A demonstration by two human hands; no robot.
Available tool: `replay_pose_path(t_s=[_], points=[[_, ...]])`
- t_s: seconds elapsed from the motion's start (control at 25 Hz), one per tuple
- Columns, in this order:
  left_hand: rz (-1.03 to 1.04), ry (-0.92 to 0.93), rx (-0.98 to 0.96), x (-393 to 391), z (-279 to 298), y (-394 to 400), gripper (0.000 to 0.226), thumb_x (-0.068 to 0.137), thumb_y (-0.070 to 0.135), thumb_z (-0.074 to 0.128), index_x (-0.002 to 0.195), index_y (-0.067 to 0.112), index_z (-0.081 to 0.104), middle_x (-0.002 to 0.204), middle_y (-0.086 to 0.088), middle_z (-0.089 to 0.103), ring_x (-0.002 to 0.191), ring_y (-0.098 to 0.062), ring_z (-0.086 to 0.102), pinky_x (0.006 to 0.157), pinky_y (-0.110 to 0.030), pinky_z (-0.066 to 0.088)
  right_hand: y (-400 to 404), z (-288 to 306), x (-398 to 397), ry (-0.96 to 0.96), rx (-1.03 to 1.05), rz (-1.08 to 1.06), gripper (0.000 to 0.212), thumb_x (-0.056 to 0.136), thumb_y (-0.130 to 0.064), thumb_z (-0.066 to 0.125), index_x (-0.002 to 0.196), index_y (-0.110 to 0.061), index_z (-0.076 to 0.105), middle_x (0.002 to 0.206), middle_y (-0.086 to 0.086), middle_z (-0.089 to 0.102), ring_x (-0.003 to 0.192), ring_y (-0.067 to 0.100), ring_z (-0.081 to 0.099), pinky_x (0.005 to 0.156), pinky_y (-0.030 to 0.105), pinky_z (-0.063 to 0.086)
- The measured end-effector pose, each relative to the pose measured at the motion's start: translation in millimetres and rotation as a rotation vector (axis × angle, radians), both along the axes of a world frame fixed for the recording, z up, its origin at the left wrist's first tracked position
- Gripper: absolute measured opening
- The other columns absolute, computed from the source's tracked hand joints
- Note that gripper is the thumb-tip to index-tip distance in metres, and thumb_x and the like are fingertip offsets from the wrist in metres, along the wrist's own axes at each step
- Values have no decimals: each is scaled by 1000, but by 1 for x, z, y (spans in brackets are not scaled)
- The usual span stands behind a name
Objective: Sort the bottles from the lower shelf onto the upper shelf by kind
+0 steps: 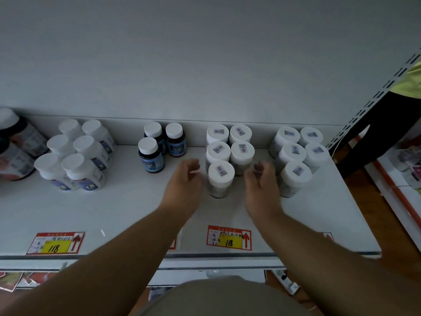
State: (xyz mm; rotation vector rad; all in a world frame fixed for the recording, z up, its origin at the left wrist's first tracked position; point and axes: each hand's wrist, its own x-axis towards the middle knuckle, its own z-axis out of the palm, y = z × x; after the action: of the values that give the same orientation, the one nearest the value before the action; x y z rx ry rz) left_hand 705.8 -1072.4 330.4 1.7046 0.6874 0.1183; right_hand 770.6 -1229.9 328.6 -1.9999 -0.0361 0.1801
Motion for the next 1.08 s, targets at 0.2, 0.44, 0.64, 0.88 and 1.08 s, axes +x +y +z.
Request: replay_pose_path(t_s=[0.2, 0.44, 0.64, 0.88, 1.08], points=[[-199, -11, 297, -18, -5, 0, 38, 87, 30, 69, 123, 36, 56, 114, 19, 63, 101, 2, 59, 84, -15, 43, 5, -15, -30, -128, -141, 262, 45, 85, -41, 73, 122, -29, 49, 114, -11, 58, 101, 4, 57, 84, 25, 48], [-184, -44, 307, -15, -6, 6, 38, 78, 33, 79, 111, 35, 59, 103, 17, 66, 90, 4, 62, 78, -16, 48, 13, -15, -25, -195, -172, 283, 45, 85, -41, 72, 122, -26, 51, 113, -9, 59, 99, 6, 57, 81, 23, 45], [-218, -36, 345, -12, -5, 8, 40, 78, 34, 78, 113, 32, 58, 105, 15, 64, 90, 3, 60, 73, -11, 42, 14, -18, -26, -242, -208, 285, 46, 89, -34, 70, 128, -21, 50, 117, -4, 57, 106, 13, 56, 87, 30, 48], [-212, -14, 370, -22, -3, 7, 48, 78, 38, 78, 119, 32, 54, 109, 16, 60, 96, 2, 58, 77, -11, 43, 5, -15, -30, -267, -217, 284, 51, 88, -34, 70, 131, -18, 48, 121, -2, 54, 107, 8, 52, 89, 25, 45], [-108, 34, 389, -51, 3, -11, 38, 85, 31, 72, 117, 36, 52, 105, 20, 57, 97, 1, 56, 77, -13, 43, -11, -13, -34, -309, -171, 289, 44, 92, -32, 64, 131, -17, 49, 118, -3, 55, 104, 5, 51, 88, 20, 42]])
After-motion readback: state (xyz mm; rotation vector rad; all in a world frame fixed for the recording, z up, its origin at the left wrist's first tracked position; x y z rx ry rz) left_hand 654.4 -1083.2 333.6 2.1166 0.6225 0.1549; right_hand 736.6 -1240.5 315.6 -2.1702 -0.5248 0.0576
